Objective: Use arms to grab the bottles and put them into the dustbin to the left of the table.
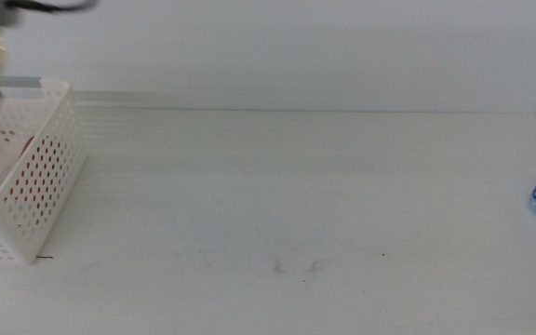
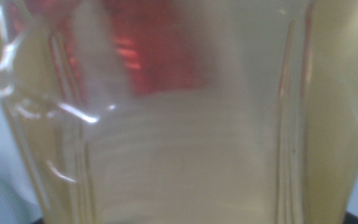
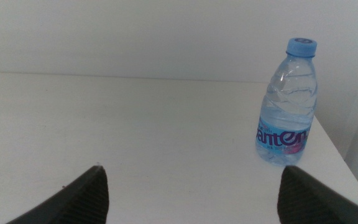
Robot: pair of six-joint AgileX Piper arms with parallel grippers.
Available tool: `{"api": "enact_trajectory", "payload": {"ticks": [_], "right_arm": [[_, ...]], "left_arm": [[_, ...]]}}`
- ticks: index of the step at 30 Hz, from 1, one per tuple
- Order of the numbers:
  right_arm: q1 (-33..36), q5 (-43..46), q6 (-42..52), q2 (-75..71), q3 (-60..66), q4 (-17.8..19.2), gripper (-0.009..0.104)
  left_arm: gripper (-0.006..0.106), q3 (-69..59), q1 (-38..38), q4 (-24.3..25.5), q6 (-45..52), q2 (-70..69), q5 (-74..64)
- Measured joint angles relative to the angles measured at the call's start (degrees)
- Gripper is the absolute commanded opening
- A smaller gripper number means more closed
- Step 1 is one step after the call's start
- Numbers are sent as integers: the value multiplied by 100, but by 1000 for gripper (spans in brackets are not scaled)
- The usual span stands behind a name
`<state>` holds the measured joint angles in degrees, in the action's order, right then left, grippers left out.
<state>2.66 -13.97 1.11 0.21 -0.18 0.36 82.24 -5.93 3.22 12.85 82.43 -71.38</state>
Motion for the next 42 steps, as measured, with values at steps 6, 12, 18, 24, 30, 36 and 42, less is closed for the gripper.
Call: {"api": "enact_trajectory", "payload": {"ticks": [6,12,18,24,30,36,42], "right_arm": [[0,0,0,0,0,0,92],[0,0,0,0,0,0,92],[0,0,0,0,0,0,92],[0,0,0,0,0,0,93],[0,0,0,0,0,0,93],[0,0,0,0,0,0,93],[0,0,0,0,0,0,93]], "left_arm": [[18,932,-1207,-567,1049,1051,-13],[12,1121,-1457,-642,1276,2118,24],[13,1121,-1457,-763,1333,2815,290],[43,1125,-1457,-983,1525,3166,455],[94,1147,-1397,-885,1423,3242,545],[94,1171,-1092,-597,973,2927,408],[94,855,-296,-716,591,1444,474]]}}
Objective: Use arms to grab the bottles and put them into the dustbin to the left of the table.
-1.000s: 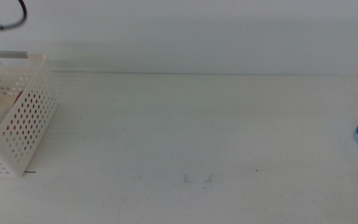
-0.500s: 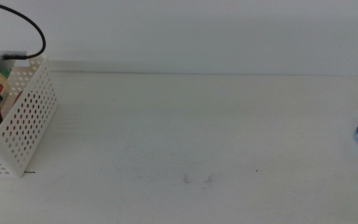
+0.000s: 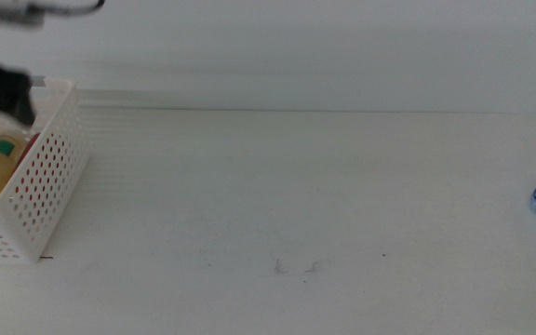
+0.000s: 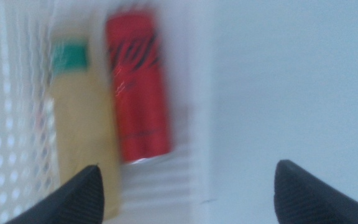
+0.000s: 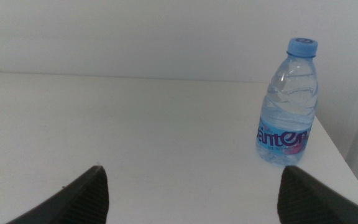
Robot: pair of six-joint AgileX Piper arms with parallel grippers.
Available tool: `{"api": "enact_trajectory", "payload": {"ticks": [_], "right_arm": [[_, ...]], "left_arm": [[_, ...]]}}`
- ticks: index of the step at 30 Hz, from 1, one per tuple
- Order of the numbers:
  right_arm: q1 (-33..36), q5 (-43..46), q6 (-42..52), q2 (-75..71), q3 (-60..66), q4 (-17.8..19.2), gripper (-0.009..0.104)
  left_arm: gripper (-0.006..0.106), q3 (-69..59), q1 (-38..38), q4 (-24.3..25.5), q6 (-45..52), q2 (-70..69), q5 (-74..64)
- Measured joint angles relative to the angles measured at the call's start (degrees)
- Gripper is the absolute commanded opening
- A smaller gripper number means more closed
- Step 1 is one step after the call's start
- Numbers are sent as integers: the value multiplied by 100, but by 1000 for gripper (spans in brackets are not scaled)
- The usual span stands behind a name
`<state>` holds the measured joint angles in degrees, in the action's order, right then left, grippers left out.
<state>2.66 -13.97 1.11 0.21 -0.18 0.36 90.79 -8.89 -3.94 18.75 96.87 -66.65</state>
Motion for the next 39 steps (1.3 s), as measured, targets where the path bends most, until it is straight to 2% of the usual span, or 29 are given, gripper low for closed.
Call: {"api": "enact_trajectory", "payload": {"ticks": [3,8,11,16,39], "right_arm": [[0,0,0,0,0,0,93],[0,0,0,0,0,0,93],[0,0,0,0,0,0,93],[0,0,0,0,0,0,93],[0,0,0,0,0,0,93]], "left_arm": [[94,-259,625,-287,-36,-1055,163],[94,-709,1999,-1093,298,-2584,343],[94,-864,2686,-1424,358,-3044,246],[94,-918,3481,-1613,503,-3258,246],[94,-718,3629,-1893,480,-3270,750]]}}
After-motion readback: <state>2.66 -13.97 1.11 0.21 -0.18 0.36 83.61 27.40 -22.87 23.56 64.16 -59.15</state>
